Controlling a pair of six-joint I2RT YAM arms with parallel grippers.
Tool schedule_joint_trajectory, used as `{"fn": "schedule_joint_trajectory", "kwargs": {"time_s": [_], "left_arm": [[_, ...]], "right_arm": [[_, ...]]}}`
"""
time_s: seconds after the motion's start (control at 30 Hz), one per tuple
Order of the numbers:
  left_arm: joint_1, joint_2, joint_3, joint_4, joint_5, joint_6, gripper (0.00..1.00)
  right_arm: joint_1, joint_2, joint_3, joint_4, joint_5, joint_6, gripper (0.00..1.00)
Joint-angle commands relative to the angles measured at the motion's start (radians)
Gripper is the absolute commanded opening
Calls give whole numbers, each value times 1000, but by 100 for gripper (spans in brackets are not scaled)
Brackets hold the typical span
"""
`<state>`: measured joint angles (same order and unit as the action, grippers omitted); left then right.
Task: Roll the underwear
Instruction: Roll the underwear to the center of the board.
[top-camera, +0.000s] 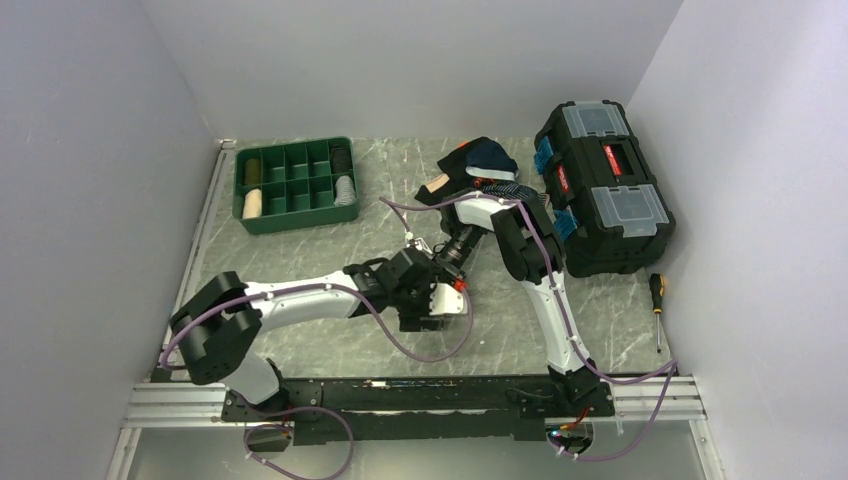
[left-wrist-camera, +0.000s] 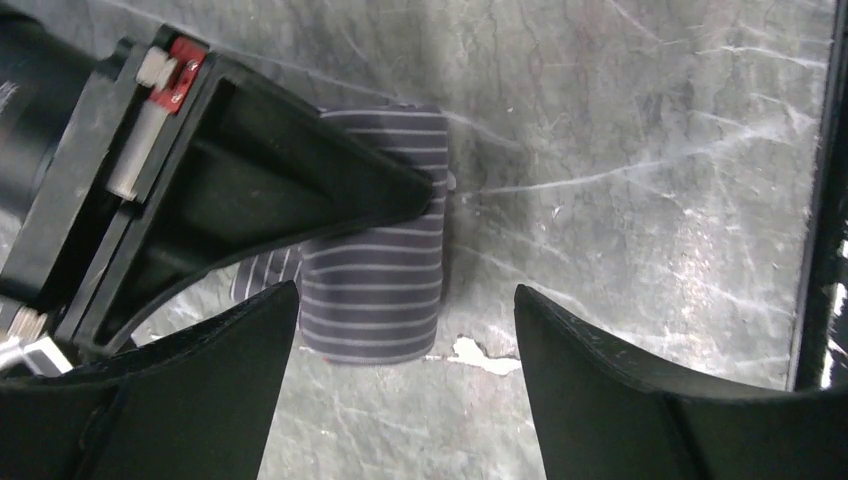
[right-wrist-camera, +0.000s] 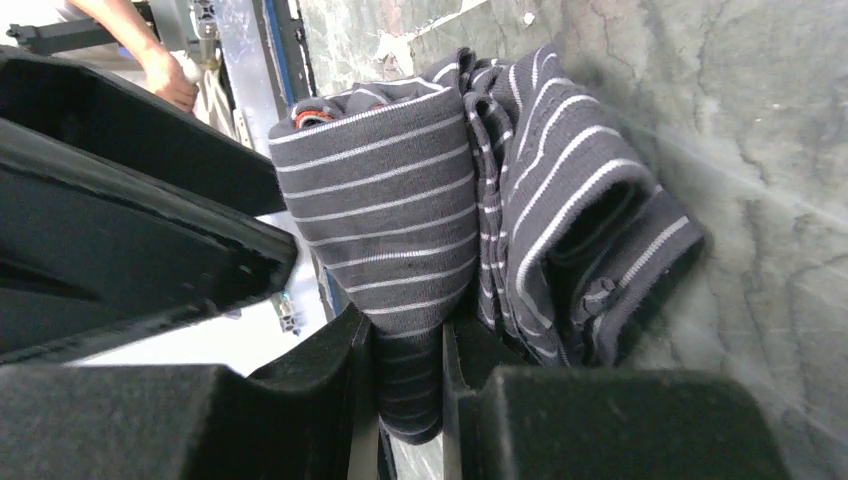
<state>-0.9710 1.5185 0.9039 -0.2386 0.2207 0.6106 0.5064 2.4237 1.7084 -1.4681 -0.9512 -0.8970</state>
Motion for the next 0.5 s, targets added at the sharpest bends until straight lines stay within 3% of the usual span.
{"fn": "schedule_joint_trajectory", "kwargs": {"time_s": [0.0, 0.33, 0.47], "left_arm": [[-37, 55, 30, 105, -110, 35, 84], [-43, 132, 9, 160, -151, 42, 81], [-45, 152, 20, 126, -96, 21, 70]], "right_arm": [[22, 58, -9, 106, 158, -42, 7], [33, 66, -11, 109, 164, -41, 7], [33, 65, -11, 111, 164, -39, 7]]}}
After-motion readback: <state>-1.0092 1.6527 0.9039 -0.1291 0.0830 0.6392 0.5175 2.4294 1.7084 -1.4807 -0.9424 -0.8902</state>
